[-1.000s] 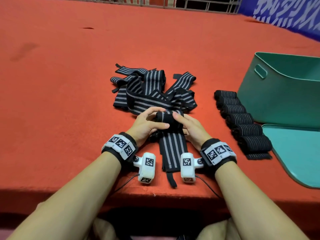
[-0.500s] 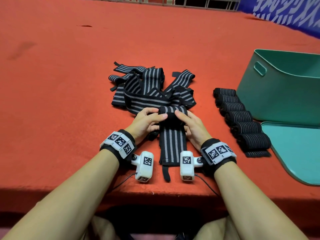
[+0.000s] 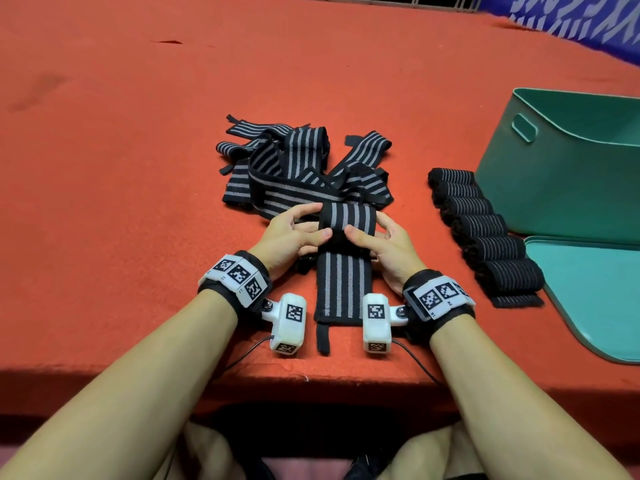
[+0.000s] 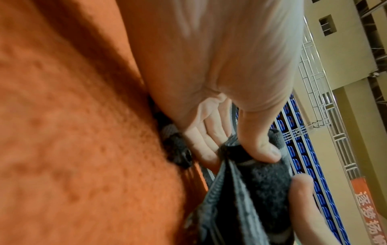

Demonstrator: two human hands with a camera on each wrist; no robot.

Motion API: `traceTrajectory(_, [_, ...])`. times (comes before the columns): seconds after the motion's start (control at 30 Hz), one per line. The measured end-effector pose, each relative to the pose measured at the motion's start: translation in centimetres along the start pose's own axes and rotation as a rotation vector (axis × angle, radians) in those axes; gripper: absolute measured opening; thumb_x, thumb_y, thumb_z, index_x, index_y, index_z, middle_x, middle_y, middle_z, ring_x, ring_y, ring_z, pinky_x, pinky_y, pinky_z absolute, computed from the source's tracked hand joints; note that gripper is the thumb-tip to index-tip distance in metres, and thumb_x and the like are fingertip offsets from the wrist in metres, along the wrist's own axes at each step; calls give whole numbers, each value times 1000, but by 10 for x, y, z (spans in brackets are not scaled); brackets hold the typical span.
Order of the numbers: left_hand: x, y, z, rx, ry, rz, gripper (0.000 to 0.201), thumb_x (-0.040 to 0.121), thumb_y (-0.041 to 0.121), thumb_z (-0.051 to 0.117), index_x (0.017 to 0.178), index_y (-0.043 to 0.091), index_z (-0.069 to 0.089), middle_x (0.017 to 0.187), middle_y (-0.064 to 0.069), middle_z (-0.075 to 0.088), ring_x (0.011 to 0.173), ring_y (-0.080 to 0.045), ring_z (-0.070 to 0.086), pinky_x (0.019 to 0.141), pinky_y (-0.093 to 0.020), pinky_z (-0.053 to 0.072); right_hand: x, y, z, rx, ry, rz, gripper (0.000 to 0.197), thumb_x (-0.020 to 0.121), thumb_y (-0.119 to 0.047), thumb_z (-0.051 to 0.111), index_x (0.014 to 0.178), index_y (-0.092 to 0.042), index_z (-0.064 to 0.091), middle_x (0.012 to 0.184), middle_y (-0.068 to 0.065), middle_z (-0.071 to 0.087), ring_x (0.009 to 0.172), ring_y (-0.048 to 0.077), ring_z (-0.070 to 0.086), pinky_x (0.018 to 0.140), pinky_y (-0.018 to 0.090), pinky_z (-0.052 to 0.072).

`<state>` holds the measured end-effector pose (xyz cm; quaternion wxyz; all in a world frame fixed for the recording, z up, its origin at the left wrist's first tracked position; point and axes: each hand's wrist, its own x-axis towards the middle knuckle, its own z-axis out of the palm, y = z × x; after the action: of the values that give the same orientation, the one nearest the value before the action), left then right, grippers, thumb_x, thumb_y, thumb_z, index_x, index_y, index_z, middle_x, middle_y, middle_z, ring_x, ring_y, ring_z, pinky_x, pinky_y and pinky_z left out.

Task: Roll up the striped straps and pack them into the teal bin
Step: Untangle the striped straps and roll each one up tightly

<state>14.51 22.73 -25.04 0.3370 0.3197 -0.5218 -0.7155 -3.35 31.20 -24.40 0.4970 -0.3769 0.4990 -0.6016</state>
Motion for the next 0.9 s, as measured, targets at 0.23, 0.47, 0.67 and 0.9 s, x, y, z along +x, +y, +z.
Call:
traceTrajectory(0.23, [2, 3, 11, 96, 8, -12, 51, 81, 31, 80, 127, 17, 62, 108, -19, 74, 85, -26, 67, 66, -28, 57, 2, 1, 3, 21, 39, 22, 39, 94, -25, 73, 127, -7, 65, 118, 12, 75, 110, 29, 73, 92, 41, 60])
traceTrajectory(0.47, [3, 0, 6, 158, 3, 1, 39, 88, 13, 78, 122, 12, 58, 87, -15, 63, 61, -10, 59, 52, -17, 48, 4, 2, -2, -35, -28, 36, 58, 84, -5, 80, 137, -12, 56, 122, 9, 74, 112, 23, 72, 87, 32, 59])
traceTrajectory(0.67, [3, 2, 5, 182, -34, 8, 43, 92, 4, 72, 130, 9, 54, 82, -6, 70, 60, -6, 65, 51, -14, 48, 5, 4, -7, -64, -18, -14, 62, 79, 6, 81, 132, -12, 57, 121, 13, 74, 114, 25, 70, 92, 38, 59])
traceTrajectory(0.9, [5, 11, 18, 155, -27, -64, 72, 85, 71, 62, 130, 15, 58, 110, -10, 70, 55, -9, 54, 49, -20, 41, 8, 9, -11, -103, -2, -69, 72, 68, 21, 78, 128, -14, 59, 118, 16, 70, 110, 26, 67, 94, 42, 59])
